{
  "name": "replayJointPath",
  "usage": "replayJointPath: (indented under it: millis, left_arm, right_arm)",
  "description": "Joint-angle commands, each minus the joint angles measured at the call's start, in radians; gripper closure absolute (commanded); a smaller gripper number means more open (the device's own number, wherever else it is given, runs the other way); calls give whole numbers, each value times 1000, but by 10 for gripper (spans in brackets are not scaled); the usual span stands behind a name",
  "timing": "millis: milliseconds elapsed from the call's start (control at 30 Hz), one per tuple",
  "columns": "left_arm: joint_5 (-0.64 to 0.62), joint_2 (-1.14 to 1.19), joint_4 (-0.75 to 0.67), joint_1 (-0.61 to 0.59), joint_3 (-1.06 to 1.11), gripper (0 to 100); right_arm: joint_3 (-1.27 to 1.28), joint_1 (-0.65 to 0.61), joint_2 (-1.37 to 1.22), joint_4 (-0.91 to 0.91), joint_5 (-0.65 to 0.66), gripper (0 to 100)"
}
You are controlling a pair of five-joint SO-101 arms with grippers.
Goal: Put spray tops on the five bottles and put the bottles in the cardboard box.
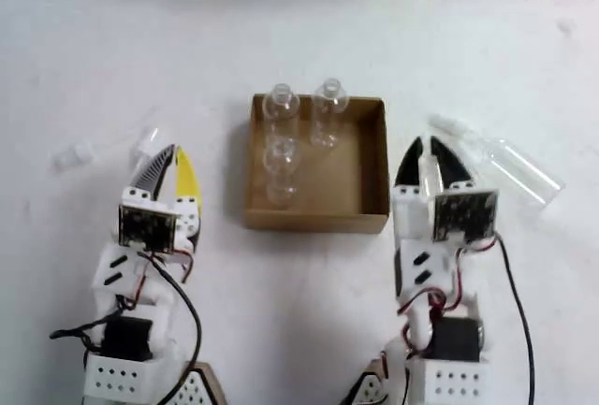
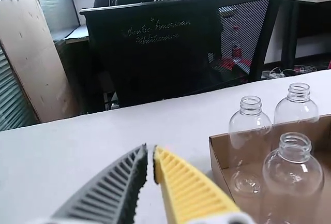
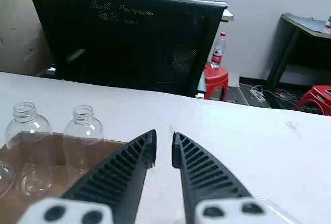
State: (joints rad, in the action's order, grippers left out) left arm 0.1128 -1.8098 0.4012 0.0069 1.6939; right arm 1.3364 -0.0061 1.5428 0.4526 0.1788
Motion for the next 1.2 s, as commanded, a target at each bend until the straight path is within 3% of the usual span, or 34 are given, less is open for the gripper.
replayJointPath:
  millis: [0,200,333,500,733,900,1067,1167]
  left_arm:
    - [9,-7,2,7,-2,976]
    - [9,-7,2,8,-2,976]
    - [11,-7,2,8,-2,976]
    - [11,-7,2,8,-2,976]
    - [11,-7,0,8,-2,976]
    - [11,-7,0,8,-2,975]
    - [11,-7,0,8,-2,974]
    - [11,-7,0,8,-2,974]
  right_arm:
    - [-255,76,-285,5,12,954]
    - [-667,246,-750,114,26,954]
    - [-885,303,-1021,188,169,954]
    - [-1134,295,-1343,341,394,950]
    - [-1517,286,-1736,705,672,949]
    - [-1768,289,-1956,858,750,937]
    - [-1961,291,-2134,970,862,814]
    - [-2056,291,-2223,990,918,798]
